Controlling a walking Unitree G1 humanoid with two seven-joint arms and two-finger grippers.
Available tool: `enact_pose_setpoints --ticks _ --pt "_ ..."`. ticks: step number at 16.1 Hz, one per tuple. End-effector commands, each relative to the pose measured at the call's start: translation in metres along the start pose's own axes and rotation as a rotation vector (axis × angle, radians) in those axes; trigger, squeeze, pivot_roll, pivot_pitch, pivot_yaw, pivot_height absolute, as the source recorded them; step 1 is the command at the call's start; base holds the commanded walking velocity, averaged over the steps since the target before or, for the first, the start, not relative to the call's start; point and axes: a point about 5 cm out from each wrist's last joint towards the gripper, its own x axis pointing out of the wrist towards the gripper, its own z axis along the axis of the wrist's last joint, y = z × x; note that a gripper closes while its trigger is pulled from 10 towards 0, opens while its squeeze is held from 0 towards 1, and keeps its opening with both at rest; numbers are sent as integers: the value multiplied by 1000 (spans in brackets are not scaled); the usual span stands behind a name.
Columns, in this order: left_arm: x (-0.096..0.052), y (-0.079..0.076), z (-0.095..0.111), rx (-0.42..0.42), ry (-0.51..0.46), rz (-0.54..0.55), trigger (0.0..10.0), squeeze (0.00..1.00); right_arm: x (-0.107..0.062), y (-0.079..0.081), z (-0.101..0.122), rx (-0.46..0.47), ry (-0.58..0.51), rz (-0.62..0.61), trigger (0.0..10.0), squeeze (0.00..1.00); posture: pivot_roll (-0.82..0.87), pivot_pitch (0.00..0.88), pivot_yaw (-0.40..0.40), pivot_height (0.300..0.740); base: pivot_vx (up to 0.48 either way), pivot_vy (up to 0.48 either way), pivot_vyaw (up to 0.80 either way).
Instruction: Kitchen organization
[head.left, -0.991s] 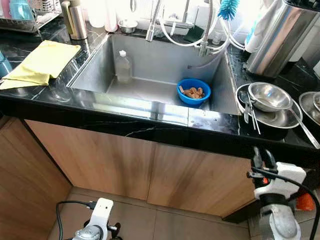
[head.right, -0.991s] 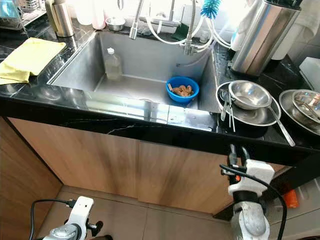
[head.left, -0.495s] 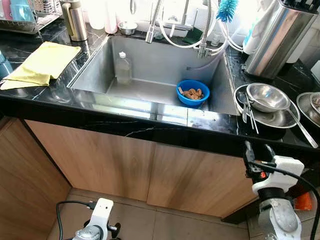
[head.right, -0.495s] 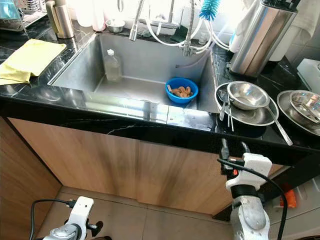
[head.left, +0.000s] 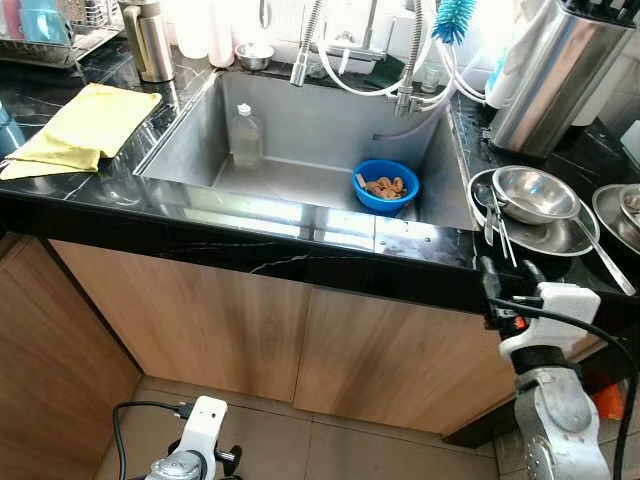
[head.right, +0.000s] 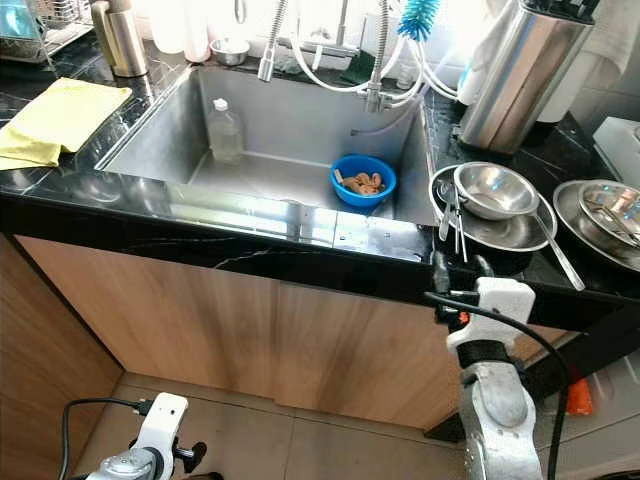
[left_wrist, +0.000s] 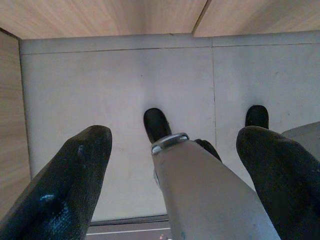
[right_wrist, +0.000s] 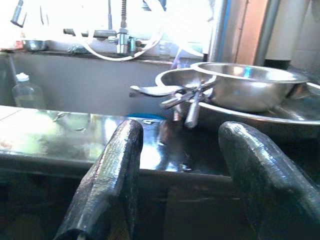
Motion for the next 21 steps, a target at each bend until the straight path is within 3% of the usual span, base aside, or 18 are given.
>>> enact_pose_setpoints --ticks 1,13,14,15,17,19,21 --pt "0 -3 -7 2 33 -11 10000 0 4 -1 4 -13 -7 8 10000 0 157 104 -113 736 0 0 0" --pt "-1 -3 -8 0 33 -14 10000 0 10 -3 6 -35 -19 -27 10000 0 163 93 -114 736 0 0 0" --pt "-1 -3 -8 0 33 -14 10000 0 10 -3 6 -34 -20 -30 3490 0 163 92 -113 736 0 0 0" --pt "-1 -3 -8 1 34 -14 10000 0 10 -3 6 -34 -21 -30 1294 0 162 90 -113 736 0 0 0" --pt "-1 -3 -8 2 34 -15 10000 0 11 -2 6 -34 -21 -28 1020 0 163 92 -114 736 0 0 0" --pt "-1 -3 -8 1 33 -14 10000 0 11 -2 6 -34 -21 -27 1725 0 163 94 -114 736 0 0 0" --pt "-1 -3 -8 2 34 -14 10000 0 11 -1 6 -33 -23 -26 1569 0 164 96 -114 736 0 0 0"
